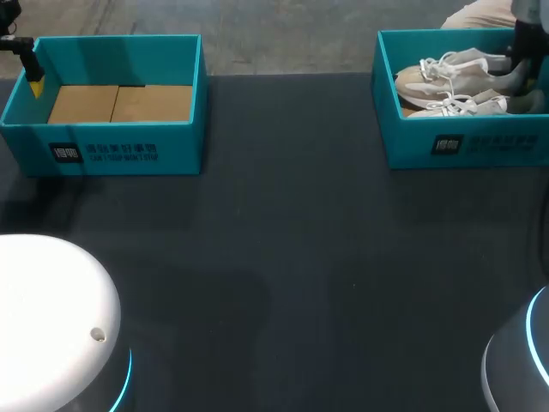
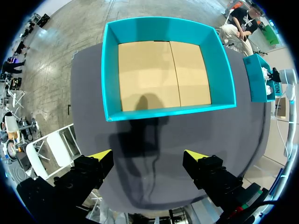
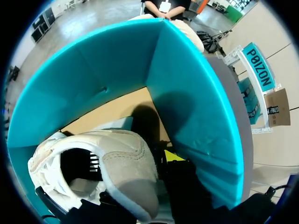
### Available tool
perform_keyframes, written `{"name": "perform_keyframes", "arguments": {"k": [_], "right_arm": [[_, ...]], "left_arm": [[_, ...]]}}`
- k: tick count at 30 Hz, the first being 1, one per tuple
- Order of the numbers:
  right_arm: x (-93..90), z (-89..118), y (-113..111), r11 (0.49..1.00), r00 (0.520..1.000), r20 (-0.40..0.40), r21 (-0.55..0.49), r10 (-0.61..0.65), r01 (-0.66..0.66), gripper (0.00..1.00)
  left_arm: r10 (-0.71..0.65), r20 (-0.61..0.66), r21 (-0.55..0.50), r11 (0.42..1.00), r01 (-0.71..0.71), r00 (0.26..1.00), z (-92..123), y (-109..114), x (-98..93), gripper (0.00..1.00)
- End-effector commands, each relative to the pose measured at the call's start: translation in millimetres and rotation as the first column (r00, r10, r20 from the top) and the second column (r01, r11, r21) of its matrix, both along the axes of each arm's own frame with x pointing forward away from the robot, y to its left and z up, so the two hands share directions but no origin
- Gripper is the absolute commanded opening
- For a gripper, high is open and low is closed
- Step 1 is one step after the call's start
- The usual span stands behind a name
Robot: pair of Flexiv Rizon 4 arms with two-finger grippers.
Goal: Take the shoe out of the shoebox, open the shoe tongue, remove and reinsert the insole, then place the shoe into the shoebox
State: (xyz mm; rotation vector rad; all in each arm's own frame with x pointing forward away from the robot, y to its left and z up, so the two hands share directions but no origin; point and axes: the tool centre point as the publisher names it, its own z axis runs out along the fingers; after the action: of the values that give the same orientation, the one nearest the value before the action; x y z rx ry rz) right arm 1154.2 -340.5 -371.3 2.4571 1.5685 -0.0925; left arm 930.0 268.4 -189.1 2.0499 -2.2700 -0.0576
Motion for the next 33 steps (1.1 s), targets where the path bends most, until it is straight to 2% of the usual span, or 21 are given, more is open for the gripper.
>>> {"name": "perform_keyframes", "arguments": {"k": [1,25,28,29,30,33], "right_arm": [[3.2,-2.8,0.7,1.0,1.0,-0.008,0.001,-0.001,0.001,0.0],[1.2,-5.2,-0.7,1.0,1.0,-0.026,0.018,-0.007,0.008,0.0],[0.3,-4.7,0.3,1.0,1.0,-0.025,0.019,-0.006,0.007,0.27],[0.2,-4.8,0.4,1.0,1.0,-0.026,0.02,-0.006,0.006,0.33],[0.1,-4.8,0.4,1.0,1.0,-0.026,0.02,-0.006,0.006,0.38],[-0.4,-4.1,0.4,1.0,1.0,-0.025,0.022,-0.007,0.007,0.38]], "left_arm": [[0.0,-0.001,0.003,1.0,0.0,1.0,0.5,-0.2,-0.6,1.0],[0.0,-0.001,0.003,1.0,0.0,1.0,0.5,-0.2,-0.6,1.0],[0.0,-0.001,0.003,1.0,0.0,1.0,0.5,-0.2,-0.6,1.0],[0.0,-0.001,0.003,1.0,0.0,1.0,0.5,-0.2,-0.6,1.0],[0.0,-0.001,0.003,1.0,0.0,1.0,0.5,-0.2,-0.6,1.0],[0.0,-0.001,0.003,1.0,0.0,1.0,0.5,-0.2,-0.6,1.0]]}}
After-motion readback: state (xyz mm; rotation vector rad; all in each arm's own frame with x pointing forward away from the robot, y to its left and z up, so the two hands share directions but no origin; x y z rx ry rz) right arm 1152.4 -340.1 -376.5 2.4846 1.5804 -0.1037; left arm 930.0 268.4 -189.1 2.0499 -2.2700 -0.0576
